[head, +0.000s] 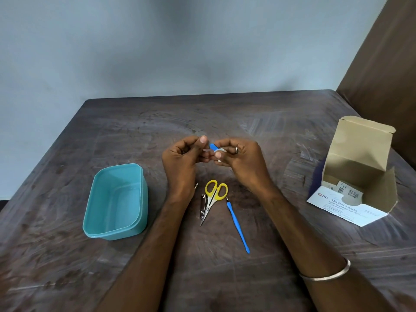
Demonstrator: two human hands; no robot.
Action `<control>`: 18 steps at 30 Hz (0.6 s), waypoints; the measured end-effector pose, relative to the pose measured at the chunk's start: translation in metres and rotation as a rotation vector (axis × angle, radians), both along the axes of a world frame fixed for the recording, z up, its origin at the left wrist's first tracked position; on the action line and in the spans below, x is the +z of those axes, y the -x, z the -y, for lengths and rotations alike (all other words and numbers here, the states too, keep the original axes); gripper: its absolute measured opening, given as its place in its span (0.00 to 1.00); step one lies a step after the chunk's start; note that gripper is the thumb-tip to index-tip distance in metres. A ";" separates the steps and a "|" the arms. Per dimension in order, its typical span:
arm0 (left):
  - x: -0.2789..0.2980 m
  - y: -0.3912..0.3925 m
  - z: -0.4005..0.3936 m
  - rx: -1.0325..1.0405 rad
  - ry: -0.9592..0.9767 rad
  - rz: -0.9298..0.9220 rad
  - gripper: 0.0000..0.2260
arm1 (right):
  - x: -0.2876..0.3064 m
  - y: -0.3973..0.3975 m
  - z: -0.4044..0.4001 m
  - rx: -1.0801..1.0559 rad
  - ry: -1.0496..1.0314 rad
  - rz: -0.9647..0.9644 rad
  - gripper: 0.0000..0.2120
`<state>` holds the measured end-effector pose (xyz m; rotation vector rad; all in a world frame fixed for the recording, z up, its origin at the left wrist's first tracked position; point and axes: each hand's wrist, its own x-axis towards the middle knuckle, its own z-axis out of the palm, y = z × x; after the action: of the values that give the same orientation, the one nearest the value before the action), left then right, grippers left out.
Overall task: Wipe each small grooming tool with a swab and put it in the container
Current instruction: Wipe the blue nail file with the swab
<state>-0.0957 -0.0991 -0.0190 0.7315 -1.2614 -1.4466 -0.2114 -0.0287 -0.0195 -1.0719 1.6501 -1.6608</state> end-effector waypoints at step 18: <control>0.001 0.000 -0.005 -0.022 -0.003 0.065 0.09 | 0.000 0.005 -0.003 -0.074 0.001 -0.120 0.07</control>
<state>-0.0955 -0.0939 -0.0182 0.7744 -1.3212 -1.4527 -0.2160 -0.0253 -0.0192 -1.1434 1.7852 -1.6720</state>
